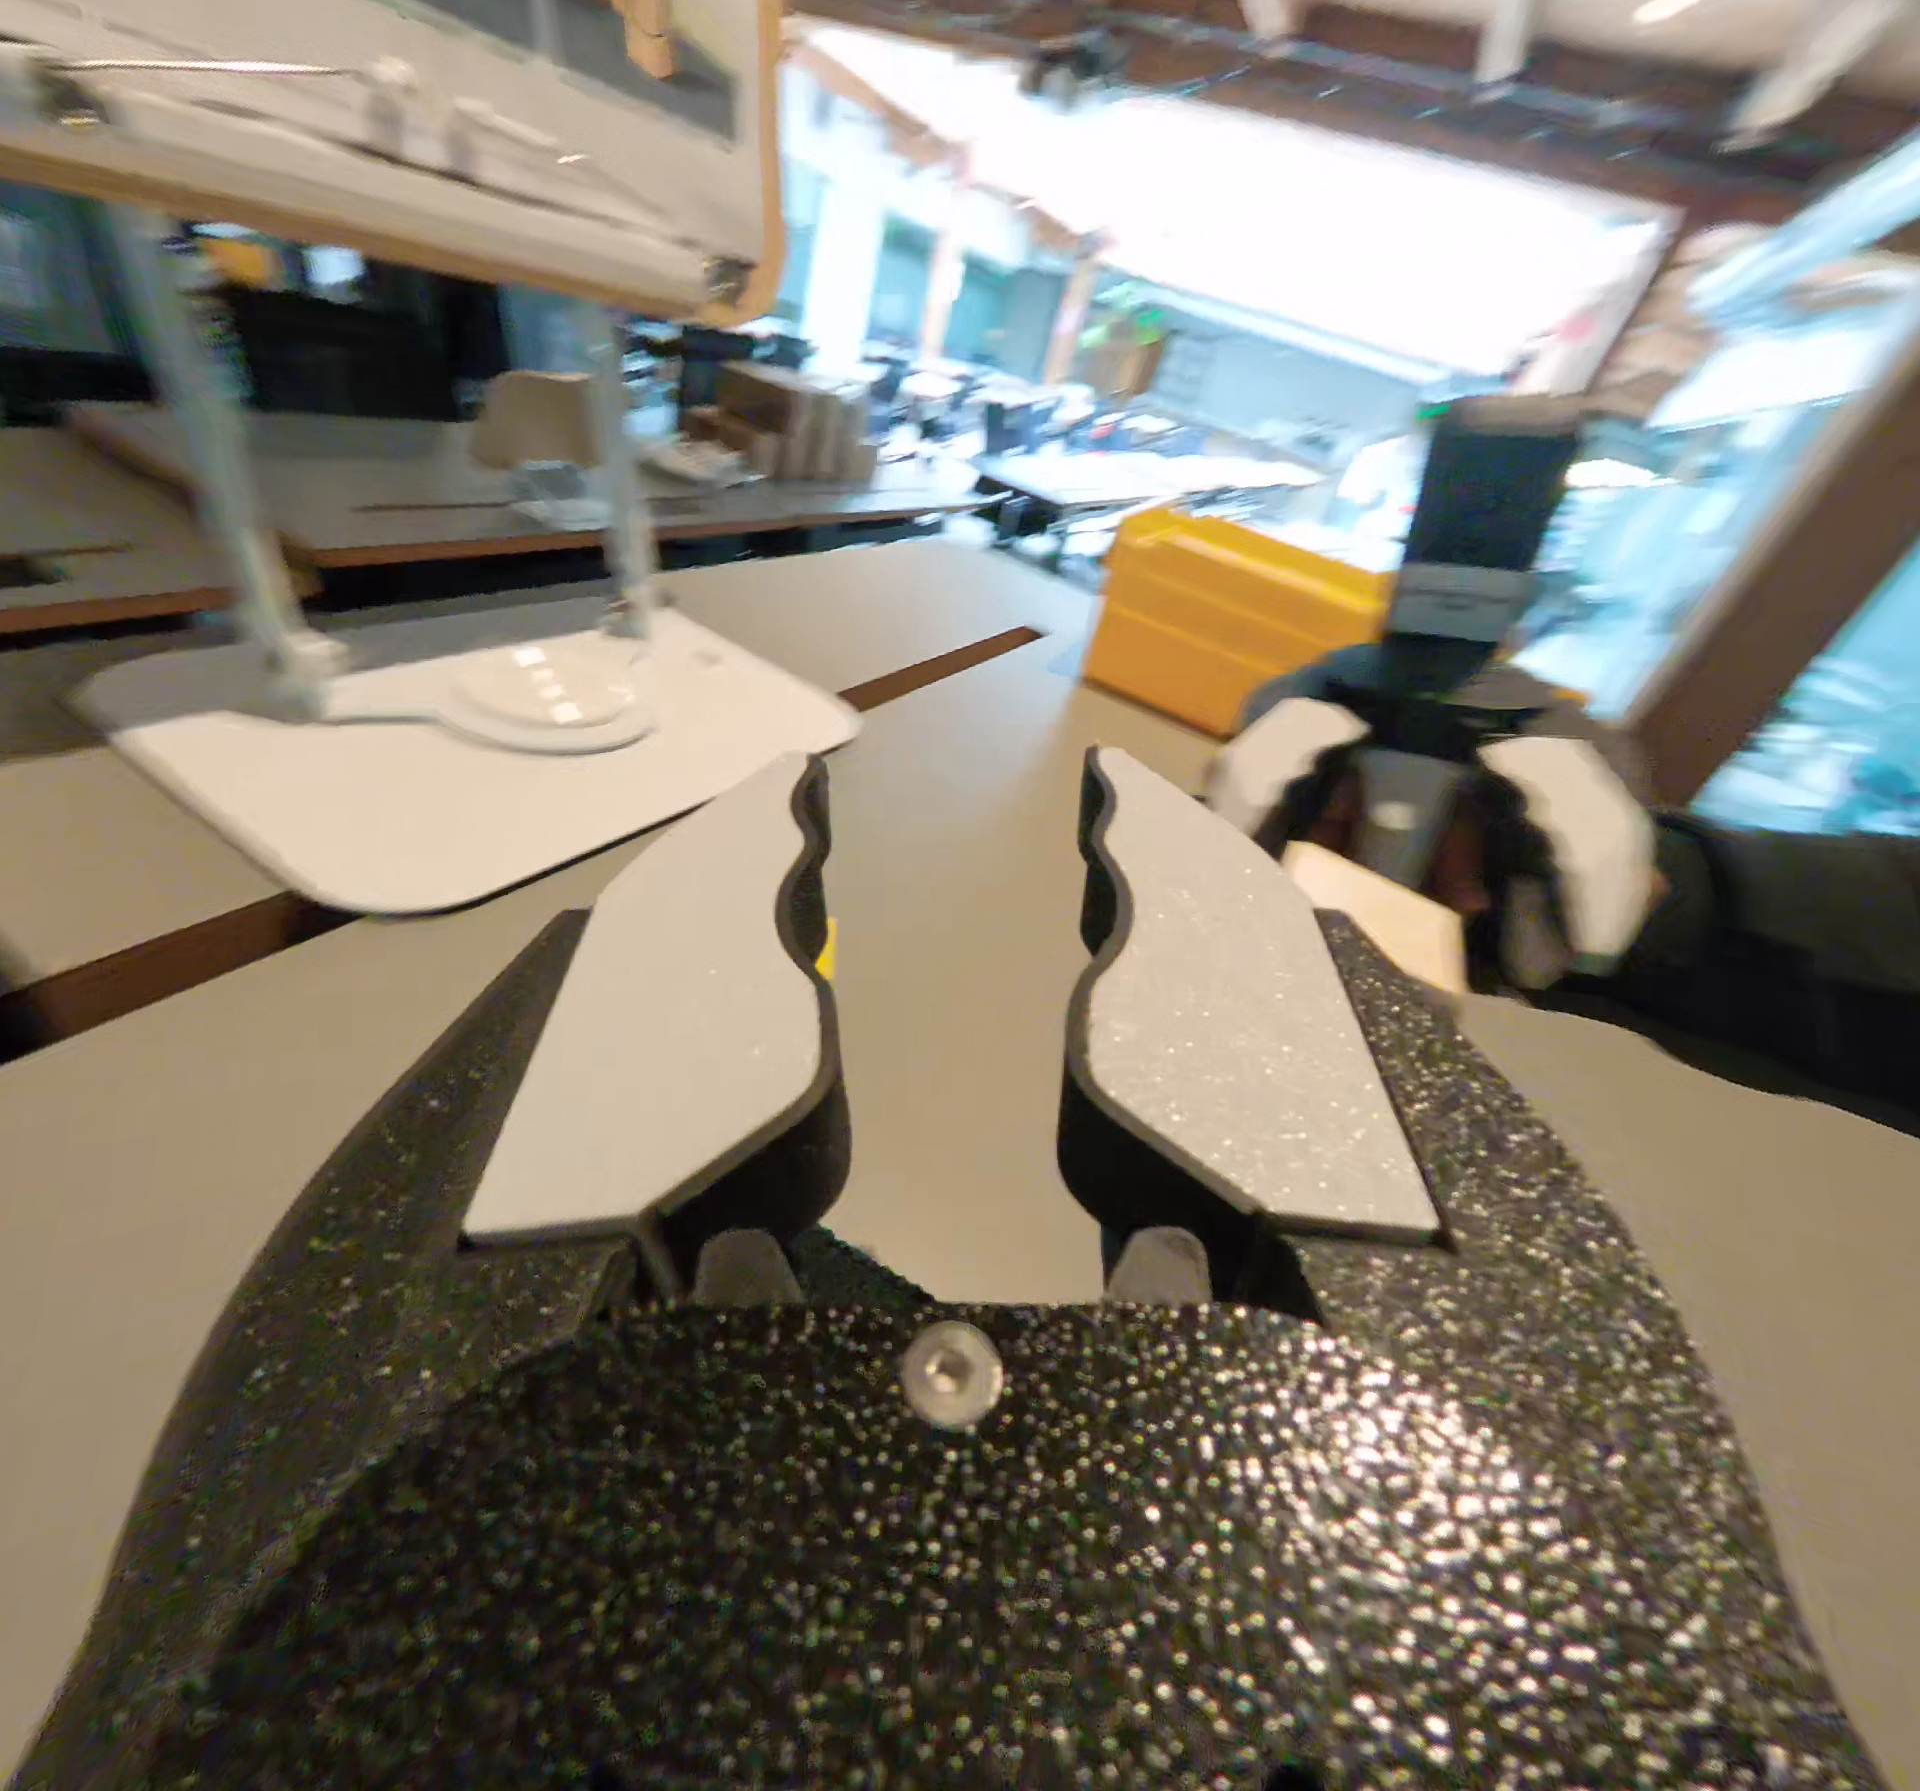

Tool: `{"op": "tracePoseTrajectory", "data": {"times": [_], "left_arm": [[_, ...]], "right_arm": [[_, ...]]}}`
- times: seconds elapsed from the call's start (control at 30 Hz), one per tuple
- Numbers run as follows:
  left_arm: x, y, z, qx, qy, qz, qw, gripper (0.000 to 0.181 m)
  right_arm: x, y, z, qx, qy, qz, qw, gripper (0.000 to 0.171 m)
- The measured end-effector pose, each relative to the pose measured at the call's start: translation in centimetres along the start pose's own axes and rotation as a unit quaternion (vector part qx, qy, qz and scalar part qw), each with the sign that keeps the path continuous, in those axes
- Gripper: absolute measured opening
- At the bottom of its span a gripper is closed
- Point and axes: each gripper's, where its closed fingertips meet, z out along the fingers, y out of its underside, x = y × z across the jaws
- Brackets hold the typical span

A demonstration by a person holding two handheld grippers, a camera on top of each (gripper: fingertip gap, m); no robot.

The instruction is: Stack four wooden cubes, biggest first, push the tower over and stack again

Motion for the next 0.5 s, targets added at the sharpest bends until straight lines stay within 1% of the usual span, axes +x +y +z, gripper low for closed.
{"op": "tracePoseTrajectory", "data": {"times": [0.07,0.13,0.27,0.33,0.4,0.5], "left_arm": [[-2.2,0.7,0.3,-0.036,-0.081,0.017,0.996,0.045],[-3.5,1.8,0.5,-0.084,-0.130,0.038,0.987,0.045],[-3.9,5.0,1.8,-0.199,-0.150,0.066,0.966,0.044],[-4.1,6.2,2.2,-0.242,-0.157,0.083,0.954,0.044],[-4.2,6.8,2.3,-0.261,-0.161,0.086,0.948,0.044],[-4.7,7.1,2.3,-0.273,-0.166,0.066,0.945,0.041]], "right_arm": [[-0.1,-0.3,-0.2,0.011,-0.008,0.006,1.000,0.074],[0.0,-0.5,-0.4,0.020,-0.012,0.013,1.000,0.073],[0.1,-0.8,-0.7,0.030,-0.016,0.021,0.999,0.071],[0.1,-0.8,-0.7,0.033,-0.016,0.022,0.999,0.070],[0.1,-0.8,-0.7,0.031,-0.016,0.021,0.999,0.069],[0.0,-0.7,-0.5,0.027,-0.017,0.019,0.999,0.068]]}}
